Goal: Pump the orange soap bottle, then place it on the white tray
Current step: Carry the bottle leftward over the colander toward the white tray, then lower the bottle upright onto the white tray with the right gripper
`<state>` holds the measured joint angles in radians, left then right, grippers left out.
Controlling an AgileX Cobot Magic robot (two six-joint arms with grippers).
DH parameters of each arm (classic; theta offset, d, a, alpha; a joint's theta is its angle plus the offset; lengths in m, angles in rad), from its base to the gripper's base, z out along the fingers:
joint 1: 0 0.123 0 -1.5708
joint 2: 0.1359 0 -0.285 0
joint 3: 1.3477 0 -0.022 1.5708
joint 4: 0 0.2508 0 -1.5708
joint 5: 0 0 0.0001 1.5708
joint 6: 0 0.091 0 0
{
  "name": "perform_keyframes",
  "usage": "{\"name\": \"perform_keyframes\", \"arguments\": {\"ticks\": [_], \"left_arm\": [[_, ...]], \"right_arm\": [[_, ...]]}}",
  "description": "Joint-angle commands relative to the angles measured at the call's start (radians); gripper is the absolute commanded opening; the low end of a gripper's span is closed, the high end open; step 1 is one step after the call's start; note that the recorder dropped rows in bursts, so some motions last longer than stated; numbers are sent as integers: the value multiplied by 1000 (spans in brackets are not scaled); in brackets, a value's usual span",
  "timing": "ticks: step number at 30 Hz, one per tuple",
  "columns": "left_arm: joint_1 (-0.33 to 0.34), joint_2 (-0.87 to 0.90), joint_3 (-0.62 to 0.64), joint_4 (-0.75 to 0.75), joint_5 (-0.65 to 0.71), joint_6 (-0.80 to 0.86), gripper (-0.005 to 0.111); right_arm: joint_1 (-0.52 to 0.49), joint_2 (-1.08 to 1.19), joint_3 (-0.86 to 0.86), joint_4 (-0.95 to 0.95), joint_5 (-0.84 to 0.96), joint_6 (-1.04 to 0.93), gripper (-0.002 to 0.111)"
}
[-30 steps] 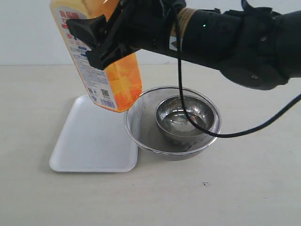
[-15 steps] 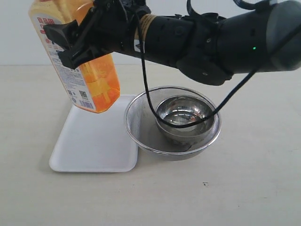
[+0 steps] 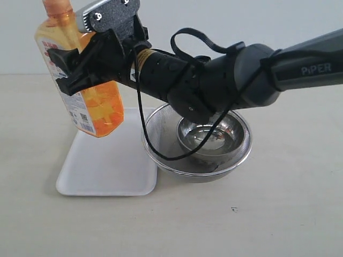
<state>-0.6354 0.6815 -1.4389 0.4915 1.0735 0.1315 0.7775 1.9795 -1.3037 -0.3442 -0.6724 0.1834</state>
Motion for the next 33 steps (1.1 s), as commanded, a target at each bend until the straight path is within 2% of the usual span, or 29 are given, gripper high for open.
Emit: {"name": "perform_keyframes", "arguments": {"ticks": [1,13,21,24,29,33], "left_arm": [[-3,0,3,-12,20,3,5],[-3,0,3,-39,39,3,5],[-3,0,3,-39,57,3,5],[-3,0,3,-39,65,3,5],[-3,0,3,-39,74,3,5],[-3,0,3,-39,74,8,5]], "right_arm": [[0,7,-24,96,-105,-60,0],[0,116,-24,193,-130,-106,0],[0,138,-24,198,-118,-58,2],[0,138,-24,196,-124,-56,13],[0,136,-24,196,-124,-15,50],[0,136,-24,196,-124,-11,70]]}}
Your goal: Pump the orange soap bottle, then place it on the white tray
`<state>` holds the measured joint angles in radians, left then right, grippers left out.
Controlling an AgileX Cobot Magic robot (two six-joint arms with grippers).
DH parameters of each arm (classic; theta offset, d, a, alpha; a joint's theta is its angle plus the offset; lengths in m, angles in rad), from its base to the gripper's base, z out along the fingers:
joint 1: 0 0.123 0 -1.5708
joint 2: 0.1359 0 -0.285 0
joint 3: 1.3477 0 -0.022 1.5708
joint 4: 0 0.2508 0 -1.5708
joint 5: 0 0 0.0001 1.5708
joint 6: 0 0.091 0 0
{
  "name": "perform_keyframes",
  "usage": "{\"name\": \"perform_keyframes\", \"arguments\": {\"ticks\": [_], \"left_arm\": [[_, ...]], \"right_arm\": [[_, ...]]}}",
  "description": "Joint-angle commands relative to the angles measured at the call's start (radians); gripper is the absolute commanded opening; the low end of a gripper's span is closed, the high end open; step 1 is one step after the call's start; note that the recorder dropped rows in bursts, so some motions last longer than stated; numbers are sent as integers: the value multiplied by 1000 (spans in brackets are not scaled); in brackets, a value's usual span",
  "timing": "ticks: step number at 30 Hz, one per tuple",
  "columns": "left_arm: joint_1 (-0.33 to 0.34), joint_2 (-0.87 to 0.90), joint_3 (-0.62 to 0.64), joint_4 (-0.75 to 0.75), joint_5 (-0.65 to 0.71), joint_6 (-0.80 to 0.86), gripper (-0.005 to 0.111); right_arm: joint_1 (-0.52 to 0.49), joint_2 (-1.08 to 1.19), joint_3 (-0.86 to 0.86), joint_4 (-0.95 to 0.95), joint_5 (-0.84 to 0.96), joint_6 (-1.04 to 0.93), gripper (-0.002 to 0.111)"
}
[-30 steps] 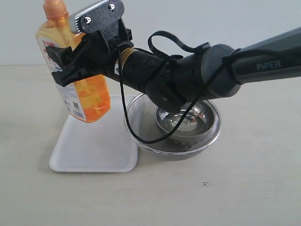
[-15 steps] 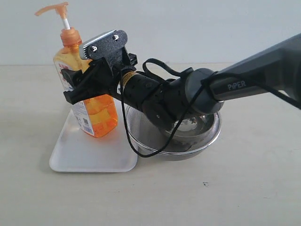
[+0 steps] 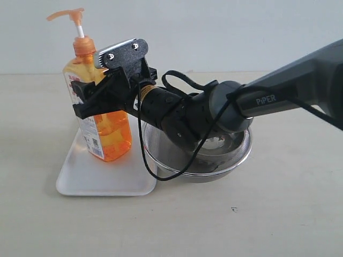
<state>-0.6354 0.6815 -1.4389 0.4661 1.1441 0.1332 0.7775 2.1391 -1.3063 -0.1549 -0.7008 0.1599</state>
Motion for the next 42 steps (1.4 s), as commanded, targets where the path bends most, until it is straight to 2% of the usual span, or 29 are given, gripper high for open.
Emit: {"name": "perform_keyframes", "arguments": {"ticks": [1,4,17,24,33,35,40,42], "left_arm": [[-3,0,3,-13,4,6,5],[-3,0,3,-13,4,6,5],[-3,0,3,-13,4,6,5],[-3,0,3,-13,2,2,5],[-3,0,3,-13,-14,2,5],[-3,0,3,-13,-14,2,5],[-3,0,3,-13,-14,2,5],[-3,0,3,-13,-14,2,5]], "right_arm": [[0,-24,-22,7,-96,13,74],[0,-24,-22,7,-96,13,79],[0,-77,-20,-41,-22,14,78],[0,-164,-20,-45,199,14,78],[5,-256,-20,-45,380,25,78],[12,-277,-20,-45,413,25,74],[29,-313,-20,-45,444,13,52],[29,-323,-20,-45,462,13,48]]}}
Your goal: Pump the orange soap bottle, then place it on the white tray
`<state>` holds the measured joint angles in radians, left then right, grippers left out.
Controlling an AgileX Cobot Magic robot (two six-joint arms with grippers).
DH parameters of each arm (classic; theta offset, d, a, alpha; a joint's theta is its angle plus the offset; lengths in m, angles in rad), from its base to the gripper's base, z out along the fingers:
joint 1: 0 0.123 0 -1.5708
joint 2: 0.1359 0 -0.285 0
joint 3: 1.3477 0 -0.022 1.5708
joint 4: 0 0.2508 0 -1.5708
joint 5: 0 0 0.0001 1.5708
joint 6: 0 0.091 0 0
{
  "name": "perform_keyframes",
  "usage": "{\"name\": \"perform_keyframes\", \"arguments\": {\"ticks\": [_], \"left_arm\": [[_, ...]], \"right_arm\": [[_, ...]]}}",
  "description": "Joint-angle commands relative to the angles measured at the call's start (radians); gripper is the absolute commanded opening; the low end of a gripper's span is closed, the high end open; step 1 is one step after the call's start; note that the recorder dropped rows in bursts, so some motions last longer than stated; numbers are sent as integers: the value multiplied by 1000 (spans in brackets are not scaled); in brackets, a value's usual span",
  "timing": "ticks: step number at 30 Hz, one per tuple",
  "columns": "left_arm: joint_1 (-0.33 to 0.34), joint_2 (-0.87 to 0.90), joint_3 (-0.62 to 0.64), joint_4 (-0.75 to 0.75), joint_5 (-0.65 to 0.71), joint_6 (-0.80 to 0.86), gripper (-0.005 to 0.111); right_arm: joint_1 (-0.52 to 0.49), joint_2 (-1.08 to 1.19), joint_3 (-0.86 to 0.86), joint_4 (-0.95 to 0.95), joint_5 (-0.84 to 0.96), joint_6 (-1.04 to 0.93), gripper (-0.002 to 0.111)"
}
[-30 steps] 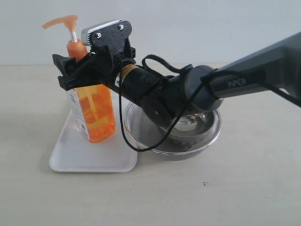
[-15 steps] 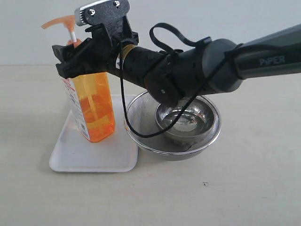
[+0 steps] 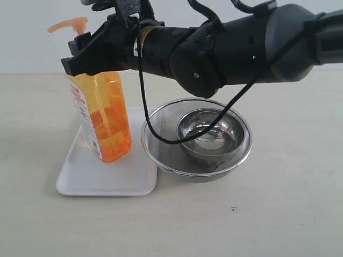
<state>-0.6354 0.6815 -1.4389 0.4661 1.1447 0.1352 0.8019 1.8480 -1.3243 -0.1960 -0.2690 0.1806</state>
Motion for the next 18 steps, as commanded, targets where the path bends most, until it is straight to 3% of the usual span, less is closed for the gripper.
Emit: {"name": "perform_keyframes", "arguments": {"ticks": [1,6,11,18], "left_arm": [[-3,0,3,-13,-11,0,5],[-3,0,11,-13,13,-5,5],[-3,-1,87,-13,-27,-9,5],[-3,-1,264,-11,-220,-129,5]], "right_arm": [[5,-37,-2,-4,53,-8,48],[5,-72,-2,-2,222,-33,44],[5,-106,-2,0,395,-158,0],[5,-132,-2,-39,537,-245,0]]}}
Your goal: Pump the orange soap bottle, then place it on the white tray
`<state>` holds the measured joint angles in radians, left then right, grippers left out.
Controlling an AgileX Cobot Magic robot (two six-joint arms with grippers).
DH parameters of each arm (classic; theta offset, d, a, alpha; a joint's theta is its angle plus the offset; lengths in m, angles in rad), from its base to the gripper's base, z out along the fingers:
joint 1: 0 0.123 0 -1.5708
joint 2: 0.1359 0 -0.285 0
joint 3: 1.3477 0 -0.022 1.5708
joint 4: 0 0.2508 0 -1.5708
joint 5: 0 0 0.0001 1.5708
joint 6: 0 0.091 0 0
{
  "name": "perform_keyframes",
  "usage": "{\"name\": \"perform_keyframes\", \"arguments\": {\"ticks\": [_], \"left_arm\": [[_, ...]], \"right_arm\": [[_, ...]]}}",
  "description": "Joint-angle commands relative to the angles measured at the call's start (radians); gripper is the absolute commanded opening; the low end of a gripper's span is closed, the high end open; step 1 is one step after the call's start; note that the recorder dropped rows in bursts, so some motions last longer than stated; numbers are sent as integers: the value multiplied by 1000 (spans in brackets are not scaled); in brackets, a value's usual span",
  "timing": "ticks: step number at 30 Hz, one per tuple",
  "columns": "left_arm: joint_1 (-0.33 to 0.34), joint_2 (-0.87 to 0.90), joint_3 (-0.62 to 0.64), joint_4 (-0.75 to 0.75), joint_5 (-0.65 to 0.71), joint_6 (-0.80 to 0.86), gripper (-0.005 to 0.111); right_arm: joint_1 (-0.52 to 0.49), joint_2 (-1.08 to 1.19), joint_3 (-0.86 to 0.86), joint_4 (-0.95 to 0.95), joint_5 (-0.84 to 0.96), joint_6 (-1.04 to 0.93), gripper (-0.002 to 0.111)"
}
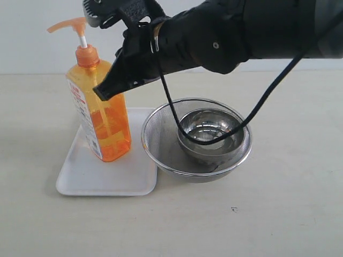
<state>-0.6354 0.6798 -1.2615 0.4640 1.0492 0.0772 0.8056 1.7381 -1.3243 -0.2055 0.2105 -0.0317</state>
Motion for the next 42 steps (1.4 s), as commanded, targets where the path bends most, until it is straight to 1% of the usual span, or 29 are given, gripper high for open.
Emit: {"name": "perform_keyframes", "arguments": {"ticks": [1,4,8,10,14,16,19,25,27,28,31,34,36,39,40,41,42], "left_arm": [[-3,0,115,2,-155,-89,5],[-3,0,196,88,-213,-194,5],[-3,0,294,250,-242,-413,5],[-3,0,333,274,-281,-481,5],[-3,0,406,281,-382,-511,5],[-3,0,429,285,-407,-529,5],[-3,0,449,285,-429,-546,5],[-3,7,498,288,-479,-587,5],[-3,20,514,318,-476,-620,5],[-3,34,531,386,-473,-688,5],[-3,62,551,501,-473,-830,5],[-3,90,577,606,-473,-944,5],[-3,112,613,712,-473,-1063,5],[-3,130,654,859,-473,-1203,5],[-3,145,677,953,-473,-1323,5],[-1,150,687,1000,-473,-1382,5],[15,168,700,1053,-480,-1446,5]], "right_arm": [[1,-22,-2,-35,69,-33,0],[1,-22,-2,-67,102,-33,0],[-6,-22,-2,-145,131,-33,0],[-20,-22,-2,-149,131,-31,0],[-59,-22,-2,-149,131,-29,0],[-68,-22,-2,-149,134,-29,0],[-69,-22,-2,-161,123,-38,0],[-69,-22,-2,-181,21,-53,0],[-69,-20,-2,-188,-3,-66,0],[-69,-20,-2,-195,-24,-72,0],[-87,-16,-2,-203,-83,-72,0],[-130,-12,-2,-196,-137,-70,0],[-186,-7,-2,-175,-166,-29,0],[-220,10,-2,-164,-221,-26,0],[-228,30,-2,-164,-257,-26,0],[-228,37,-2,-164,-272,-26,0],[-226,53,-2,-164,-279,-25,0]]}}
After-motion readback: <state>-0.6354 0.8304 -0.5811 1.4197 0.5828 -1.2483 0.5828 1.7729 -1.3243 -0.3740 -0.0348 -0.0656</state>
